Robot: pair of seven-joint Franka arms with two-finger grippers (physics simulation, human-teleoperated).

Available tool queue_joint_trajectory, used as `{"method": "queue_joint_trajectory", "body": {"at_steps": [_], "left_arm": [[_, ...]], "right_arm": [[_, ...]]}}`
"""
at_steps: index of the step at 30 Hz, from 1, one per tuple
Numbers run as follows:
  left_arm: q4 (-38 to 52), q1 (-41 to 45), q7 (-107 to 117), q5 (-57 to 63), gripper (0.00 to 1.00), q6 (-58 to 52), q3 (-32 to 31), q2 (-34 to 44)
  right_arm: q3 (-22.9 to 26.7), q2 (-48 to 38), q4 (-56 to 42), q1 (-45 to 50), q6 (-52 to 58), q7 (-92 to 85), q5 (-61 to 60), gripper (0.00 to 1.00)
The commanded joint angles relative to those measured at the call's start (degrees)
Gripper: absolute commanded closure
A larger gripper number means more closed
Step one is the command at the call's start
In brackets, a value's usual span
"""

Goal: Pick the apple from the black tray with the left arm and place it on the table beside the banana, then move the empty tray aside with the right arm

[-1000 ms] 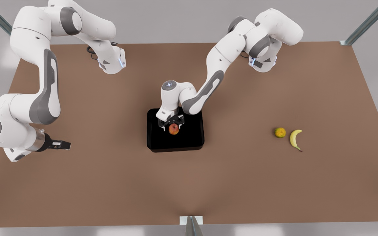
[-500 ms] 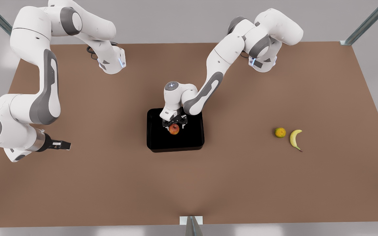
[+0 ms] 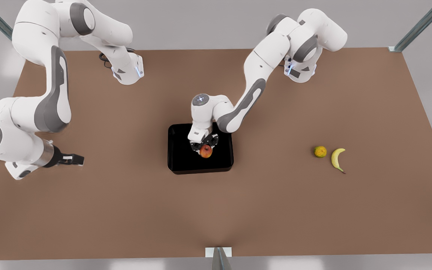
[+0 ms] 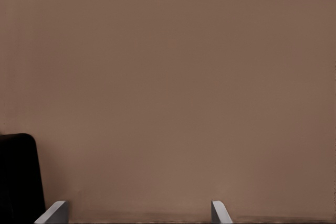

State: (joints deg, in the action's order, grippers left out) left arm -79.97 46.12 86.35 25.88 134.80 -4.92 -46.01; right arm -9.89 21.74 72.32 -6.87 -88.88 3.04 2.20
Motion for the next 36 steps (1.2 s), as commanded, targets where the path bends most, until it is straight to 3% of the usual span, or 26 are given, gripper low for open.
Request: {"method": "queue_joint_trajectory", "body": {"at_steps": [1,2,6,8,9,12,16,17,21,23,25,27,28,36], "left_arm": [[-0.19,-2.08,-21.30,-8.65,0.29,-10.78,0.00,3.81],[-2.82,-4.46,-26.22,-11.72,0.29,-12.63,-0.08,7.68],[-27.96,-17.20,-47.93,-17.09,0.29,-4.02,0.00,25.79],[-35.95,-21.07,-53.20,-17.00,0.29,2.56,0.18,28.78],[-43.33,-25.90,-59.53,-17.00,0.29,10.38,0.27,30.89],[-51.25,-35.03,-72.36,-17.00,0.29,21.38,0.27,29.84],[-51.26,-40.84,-77.38,-16.92,0.27,24.90,0.35,25.26],[-51.17,-41.20,-77.65,-16.92,0.00,24.90,0.35,25.35],[-50.82,-40.41,-74.75,-16.92,0.00,24.37,0.18,26.32],[-46.61,-40.41,-74.57,-17.09,0.00,4.97,-0.08,37.03],[-28.24,-40.58,-76.33,-27.19,0.00,-19.74,-0.35,38.54],[-16.99,-42.43,-82.73,-28.43,0.00,-28.62,0.53,38.01],[-13.47,-43.57,-86.17,-28.87,0.00,-29.33,0.62,36.25],[-12.41,-45.24,-86.00,-28.96,0.00,-29.24,2.11,35.46]], "right_arm": [[-3.47,-3.98,-0.68,0.19,18.38,9.08,-0.44,0.00],[-7.59,-6.53,-0.68,0.19,22.87,15.58,-1.58,0.00],[-12.52,-10.41,1.86,0.62,24.19,22.80,-11.60,0.00],[-12.52,-5.49,1.78,5.20,22.61,30.00,-12.75,0.00],[-12.70,-1.98,1.69,8.79,21.64,34.49,-12.66,0.05],[-12.70,0.05,9.67,12.93,4.08,35.54,-10.20,0.10],[-12.70,2.42,12.76,14.07,-3.75,40.82,-11.08,0.10],[-12.70,2.86,13.73,14.07,-6.03,40.73,-10.90,0.09],[-11.12,7.00,14.52,12.40,-7.45,30.71,-9.06,0.03],[-10.42,8.31,14.52,12.32,-7.62,27.90,-8.62,0.03],[-9.18,9.63,14.87,12.32,-9.03,25.00,-8.62,0.03],[-9.18,11.48,15.75,12.40,-10.26,22.80,-8.71,0.03],[-9.27,11.39,17.94,12.67,-12.72,22.80,-8.79,0.03],[-10.24,10.86,22.87,12.67,-20.01,14.10,-8.62,0.04]]}}
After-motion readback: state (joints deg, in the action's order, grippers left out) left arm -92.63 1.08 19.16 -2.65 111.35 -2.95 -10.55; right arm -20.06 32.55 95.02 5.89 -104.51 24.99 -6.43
